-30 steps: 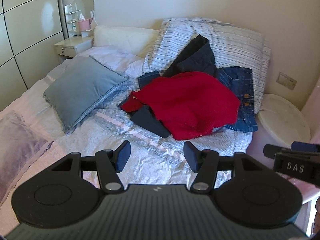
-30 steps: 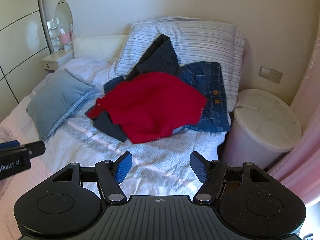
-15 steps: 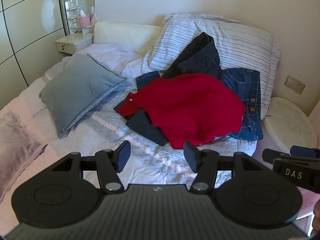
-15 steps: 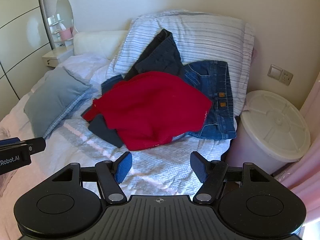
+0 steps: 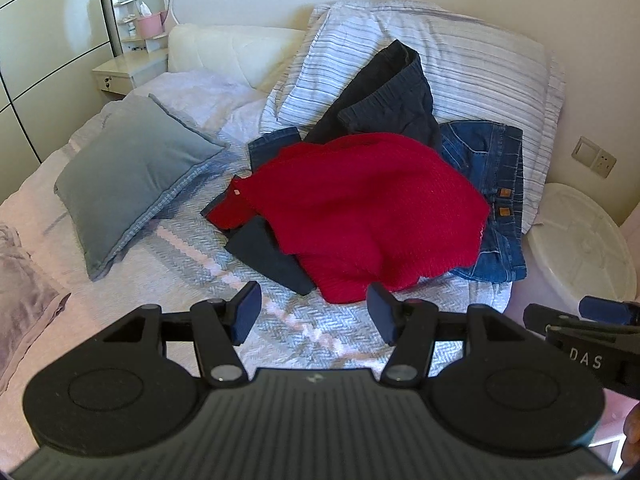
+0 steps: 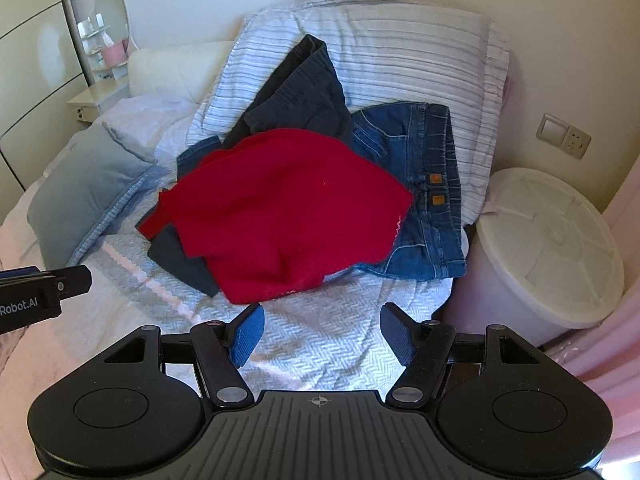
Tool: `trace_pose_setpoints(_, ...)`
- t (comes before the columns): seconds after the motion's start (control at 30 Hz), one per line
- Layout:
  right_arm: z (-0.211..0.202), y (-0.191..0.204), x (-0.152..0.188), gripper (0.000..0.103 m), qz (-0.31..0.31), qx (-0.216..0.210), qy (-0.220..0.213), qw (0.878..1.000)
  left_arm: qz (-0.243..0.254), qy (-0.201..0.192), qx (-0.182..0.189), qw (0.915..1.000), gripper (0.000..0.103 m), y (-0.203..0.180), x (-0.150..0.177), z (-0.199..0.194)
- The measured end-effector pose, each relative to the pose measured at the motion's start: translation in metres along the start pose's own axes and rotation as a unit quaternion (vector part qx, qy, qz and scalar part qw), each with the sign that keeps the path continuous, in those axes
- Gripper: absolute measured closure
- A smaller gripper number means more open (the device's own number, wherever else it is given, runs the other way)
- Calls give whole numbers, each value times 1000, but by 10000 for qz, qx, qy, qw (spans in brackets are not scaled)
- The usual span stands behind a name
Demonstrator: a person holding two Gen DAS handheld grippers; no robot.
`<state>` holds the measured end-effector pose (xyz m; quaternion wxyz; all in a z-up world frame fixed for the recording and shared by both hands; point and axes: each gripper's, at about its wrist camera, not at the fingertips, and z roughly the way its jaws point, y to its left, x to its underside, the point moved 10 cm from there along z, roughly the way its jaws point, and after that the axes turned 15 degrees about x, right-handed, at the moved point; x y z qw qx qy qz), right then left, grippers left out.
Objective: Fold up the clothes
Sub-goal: 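Move both grippers toward the red sweater on the clothes pile, then close both grippers on the red sweater's hem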
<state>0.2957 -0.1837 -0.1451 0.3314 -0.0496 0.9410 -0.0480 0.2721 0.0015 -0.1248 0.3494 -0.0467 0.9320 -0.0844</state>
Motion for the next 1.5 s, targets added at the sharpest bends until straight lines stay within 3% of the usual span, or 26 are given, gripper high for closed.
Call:
trace_pose_setpoints(0.47,59,-13,-36,35,-7,23,250,9997,-71,280,26,9996,48,-6,-31,67)
trace_pose_setpoints(0.9,124,-16,-59,35,27,63,564,9984,-130,549,-64,9984,48,14,-48,125)
trace_pose_setpoints(1.13,154,-5,-65,35,72,-284,303,9991,-200,692,27,9974,48,30,-42,164)
trace_pose_setpoints(1.5,245,-27,-49,35,871,-481,1073,9892,-250,962,387,9943,48,40,-28,240)
